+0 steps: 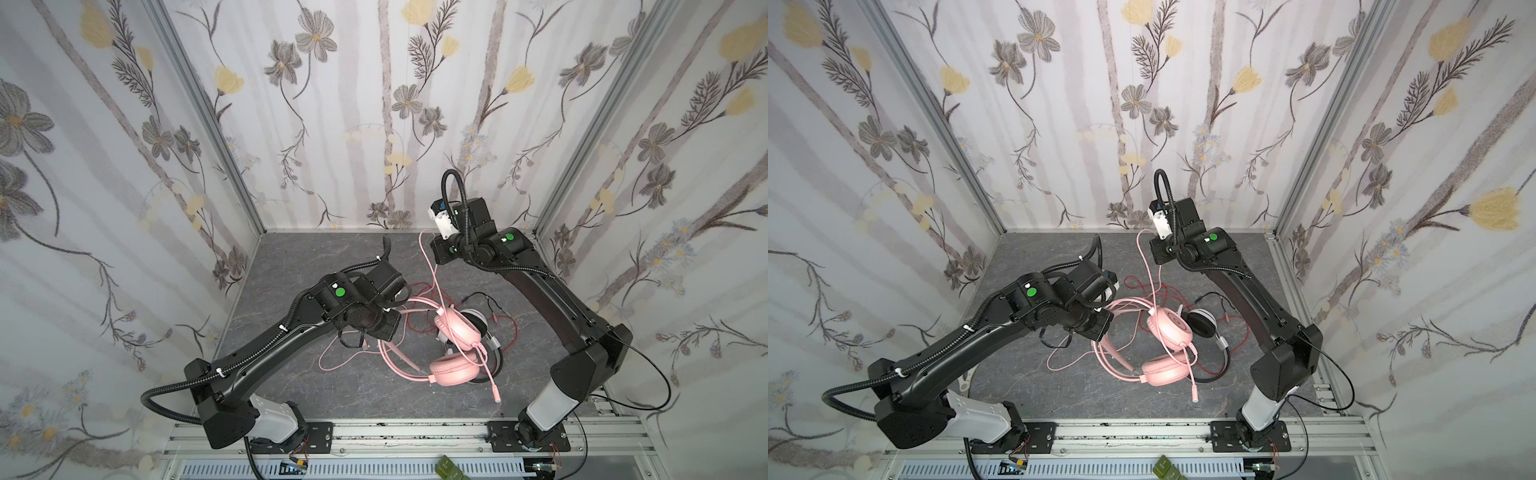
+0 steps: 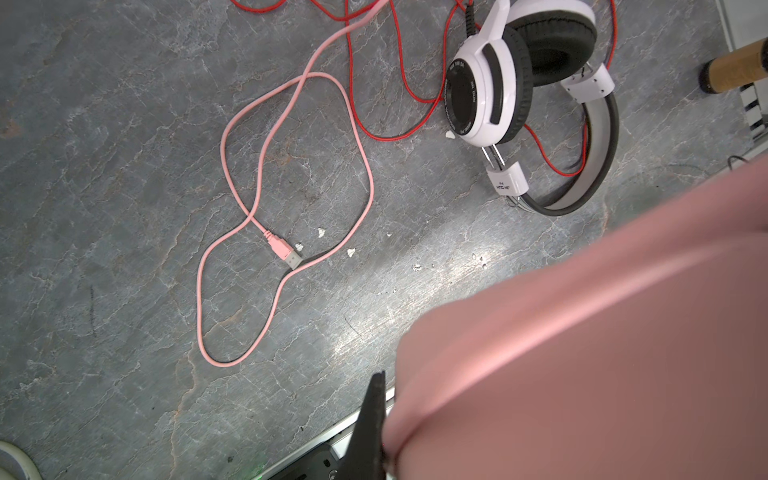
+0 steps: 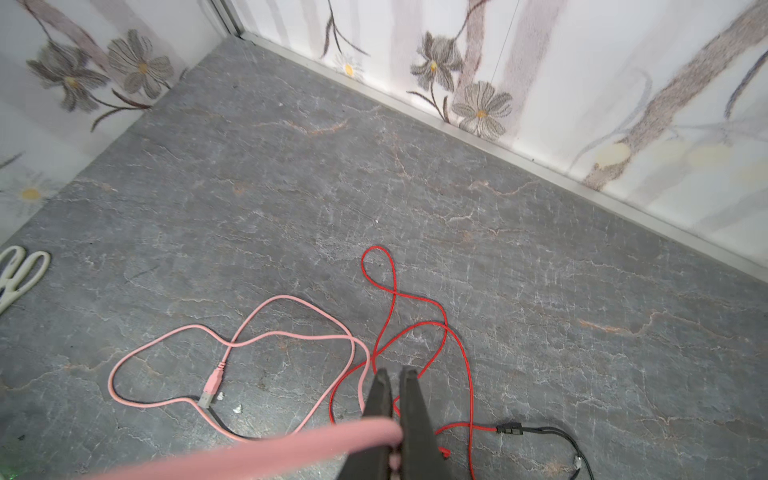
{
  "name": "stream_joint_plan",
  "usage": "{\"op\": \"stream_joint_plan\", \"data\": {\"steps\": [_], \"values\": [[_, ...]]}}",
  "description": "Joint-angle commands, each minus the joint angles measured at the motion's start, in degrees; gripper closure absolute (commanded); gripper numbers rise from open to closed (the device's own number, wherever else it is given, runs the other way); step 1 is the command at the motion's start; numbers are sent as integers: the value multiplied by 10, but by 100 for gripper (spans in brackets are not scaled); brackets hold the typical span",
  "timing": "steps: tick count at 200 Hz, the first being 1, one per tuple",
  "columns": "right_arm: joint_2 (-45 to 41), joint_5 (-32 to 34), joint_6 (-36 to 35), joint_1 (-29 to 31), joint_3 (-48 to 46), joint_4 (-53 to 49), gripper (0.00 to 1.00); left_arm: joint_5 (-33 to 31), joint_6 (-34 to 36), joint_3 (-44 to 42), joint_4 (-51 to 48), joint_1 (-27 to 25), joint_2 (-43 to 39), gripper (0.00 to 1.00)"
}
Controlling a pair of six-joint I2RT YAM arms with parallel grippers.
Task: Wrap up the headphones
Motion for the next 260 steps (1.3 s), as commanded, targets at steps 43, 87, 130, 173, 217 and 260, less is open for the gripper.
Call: {"op": "stream_joint_plan", "data": {"steps": [43, 87, 130, 173, 217, 260], "values": [[19, -27, 4, 7, 1, 37, 100, 44, -25, 43, 28, -6, 22, 100], [42, -42, 12, 5, -29, 41, 100, 53, -27, 60, 33, -14, 18, 100], [13, -106, 34, -18, -140, 105, 100, 28, -38, 80, 38, -9, -7, 100], [-43, -208, 70, -22, -284, 208, 48, 20, -63, 128, 33, 71, -35, 100], [-149, -204, 121, -21, -443, 312, 24, -3, -74, 180, -14, 203, -40, 100], [-165, -197, 141, -20, -508, 349, 22, -12, -62, 223, -47, 246, -23, 100]]}}
